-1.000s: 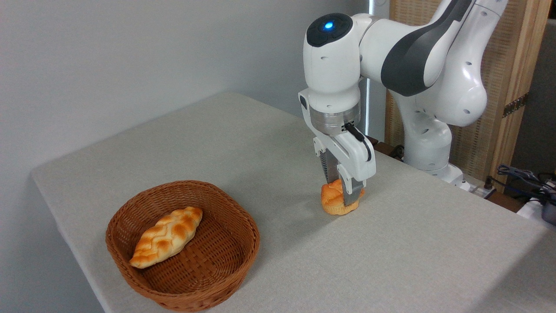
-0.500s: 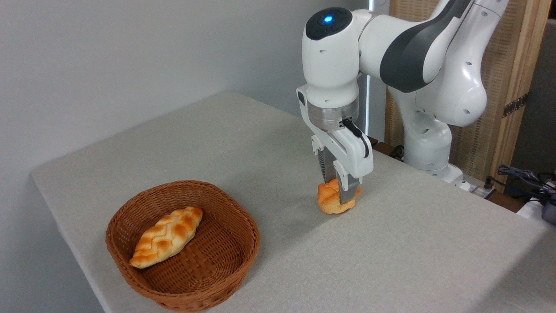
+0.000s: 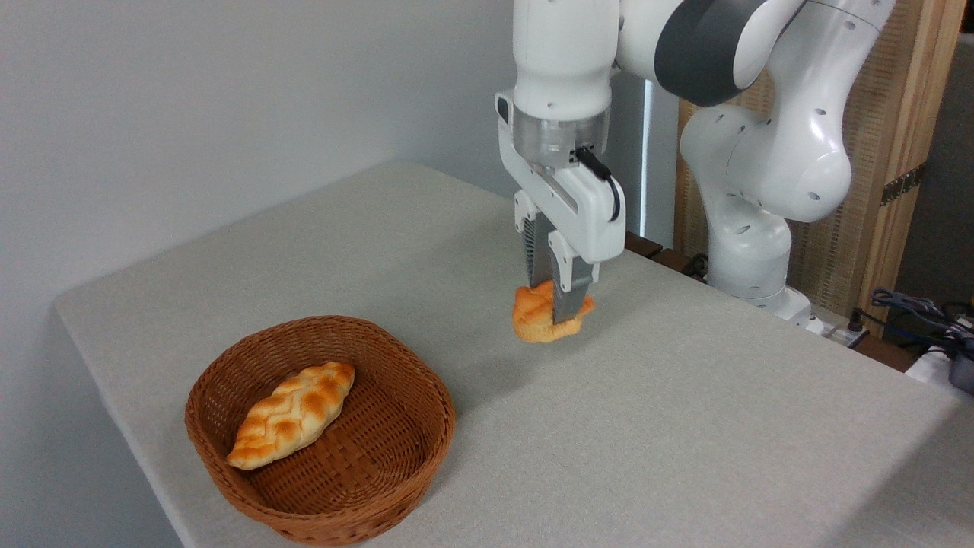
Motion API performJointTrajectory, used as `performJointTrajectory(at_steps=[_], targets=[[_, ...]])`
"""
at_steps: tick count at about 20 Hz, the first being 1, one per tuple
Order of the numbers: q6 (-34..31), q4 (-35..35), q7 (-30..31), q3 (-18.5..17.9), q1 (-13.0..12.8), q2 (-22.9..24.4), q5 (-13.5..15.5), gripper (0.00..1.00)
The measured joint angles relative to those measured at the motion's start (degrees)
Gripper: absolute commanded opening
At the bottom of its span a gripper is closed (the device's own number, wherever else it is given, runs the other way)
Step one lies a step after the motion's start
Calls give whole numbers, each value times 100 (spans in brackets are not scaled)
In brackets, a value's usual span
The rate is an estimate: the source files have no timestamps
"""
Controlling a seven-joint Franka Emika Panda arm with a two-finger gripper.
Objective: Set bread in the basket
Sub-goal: 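Lift the bun and carry it over the wicker basket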
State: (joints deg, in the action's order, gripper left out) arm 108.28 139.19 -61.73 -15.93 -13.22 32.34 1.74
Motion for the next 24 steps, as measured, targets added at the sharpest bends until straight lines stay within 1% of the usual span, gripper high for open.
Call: performJointTrajectory(at_steps=[4, 6, 8, 9, 11, 13, 15, 18, 19, 20, 24], targets=[[-15, -400, 56, -3, -25, -124, 223, 55], [-21, -609, 301, -4, -110, -299, 330, 55], [-20, -913, 663, -3, -272, -591, 361, 55], [-21, -1102, 874, -3, -360, -780, 374, 55], [-19, -1500, 1297, -1, -472, -1206, 556, 55], [-18, -1904, 1532, 0, -504, -1650, 753, 55], [-18, -2271, 1724, -6, -504, -2062, 866, 55], [-18, -2708, 2078, -12, -504, -2619, 909, 55], [-18, -2854, 2165, -12, -503, -2801, 911, 56], [-18, -3017, 2231, -13, -502, -2993, 914, 60], [-17, -3823, 2539, -36, -469, -3764, 915, 59]])
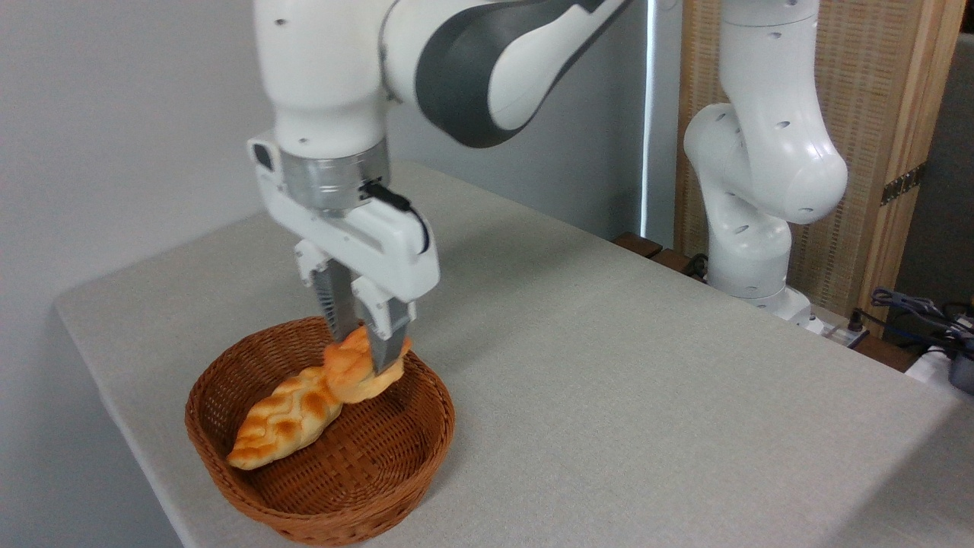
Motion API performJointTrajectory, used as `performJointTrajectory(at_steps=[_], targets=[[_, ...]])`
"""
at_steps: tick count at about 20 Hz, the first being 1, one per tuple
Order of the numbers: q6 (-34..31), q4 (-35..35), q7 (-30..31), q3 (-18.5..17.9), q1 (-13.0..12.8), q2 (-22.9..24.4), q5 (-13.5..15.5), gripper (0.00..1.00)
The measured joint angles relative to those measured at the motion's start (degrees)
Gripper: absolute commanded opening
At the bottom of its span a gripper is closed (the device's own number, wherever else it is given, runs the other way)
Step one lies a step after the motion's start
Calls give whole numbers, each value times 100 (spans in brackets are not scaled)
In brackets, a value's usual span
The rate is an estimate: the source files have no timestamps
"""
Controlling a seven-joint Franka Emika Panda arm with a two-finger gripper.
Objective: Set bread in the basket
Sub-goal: 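Lift the bun and carry it over the wicker basket, then lower the bun beside the braided loaf and open the gripper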
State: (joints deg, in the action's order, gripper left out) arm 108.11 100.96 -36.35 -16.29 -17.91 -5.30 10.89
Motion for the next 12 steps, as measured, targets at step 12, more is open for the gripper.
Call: performJointTrajectory(at_steps=[12], targets=[[-23, -584, 354, -7, 37, -1006, 0, 67]])
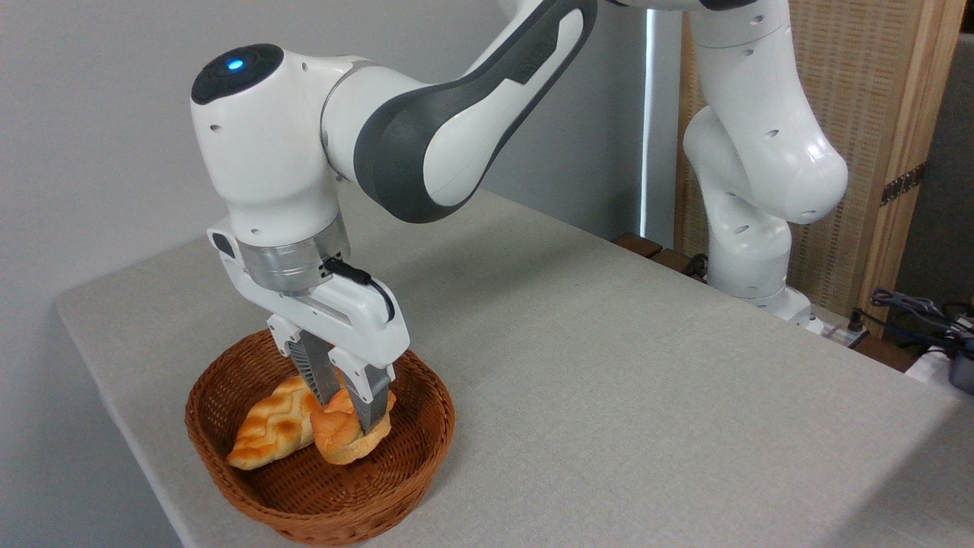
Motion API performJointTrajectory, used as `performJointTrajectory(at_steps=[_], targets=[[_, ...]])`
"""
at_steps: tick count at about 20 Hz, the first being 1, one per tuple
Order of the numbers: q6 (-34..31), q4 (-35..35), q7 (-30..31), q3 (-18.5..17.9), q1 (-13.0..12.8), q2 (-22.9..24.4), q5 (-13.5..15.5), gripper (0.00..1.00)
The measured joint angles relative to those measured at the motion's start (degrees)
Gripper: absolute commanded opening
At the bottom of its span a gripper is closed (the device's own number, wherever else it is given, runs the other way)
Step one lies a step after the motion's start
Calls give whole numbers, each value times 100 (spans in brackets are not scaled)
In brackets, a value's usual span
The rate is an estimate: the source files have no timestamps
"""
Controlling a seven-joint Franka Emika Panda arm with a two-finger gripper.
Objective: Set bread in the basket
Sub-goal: 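Lower the bun beside the braided loaf and open the gripper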
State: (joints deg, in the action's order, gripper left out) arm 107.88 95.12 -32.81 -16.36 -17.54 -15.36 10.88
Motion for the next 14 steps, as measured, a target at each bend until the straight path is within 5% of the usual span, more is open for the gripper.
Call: performJointTrajectory(at_steps=[6, 14], targets=[[-45, -8, 23, -1, 0, -6, 0, 96], [-53, -8, 29, -5, 4, -30, 0, 100]])
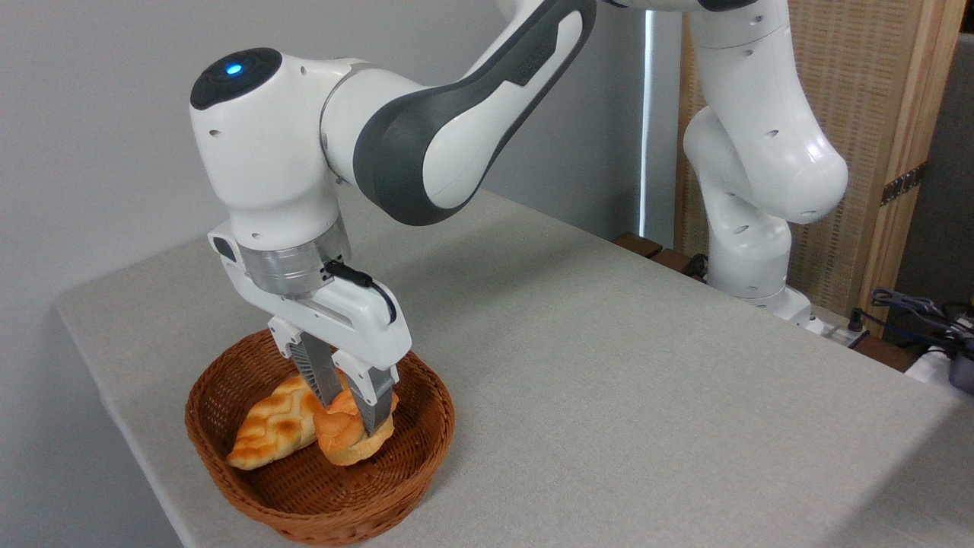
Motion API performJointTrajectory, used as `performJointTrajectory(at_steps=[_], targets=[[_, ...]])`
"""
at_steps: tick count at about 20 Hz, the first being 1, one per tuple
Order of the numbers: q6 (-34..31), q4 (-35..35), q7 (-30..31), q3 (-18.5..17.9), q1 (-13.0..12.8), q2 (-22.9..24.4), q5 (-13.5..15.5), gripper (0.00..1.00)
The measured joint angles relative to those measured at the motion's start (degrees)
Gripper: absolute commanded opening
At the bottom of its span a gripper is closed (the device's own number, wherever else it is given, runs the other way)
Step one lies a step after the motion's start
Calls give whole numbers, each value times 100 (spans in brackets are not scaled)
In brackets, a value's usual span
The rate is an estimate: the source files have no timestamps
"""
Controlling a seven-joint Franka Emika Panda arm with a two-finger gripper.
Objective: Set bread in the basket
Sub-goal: 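Lower the bun beside the braided loaf and open the gripper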
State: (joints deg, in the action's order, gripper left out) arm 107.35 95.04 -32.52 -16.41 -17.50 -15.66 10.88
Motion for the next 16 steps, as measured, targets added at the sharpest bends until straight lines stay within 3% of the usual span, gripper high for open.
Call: performJointTrajectory(at_steps=[16], targets=[[-102, -330, 1, -3, 15, 6, 0, 100]])
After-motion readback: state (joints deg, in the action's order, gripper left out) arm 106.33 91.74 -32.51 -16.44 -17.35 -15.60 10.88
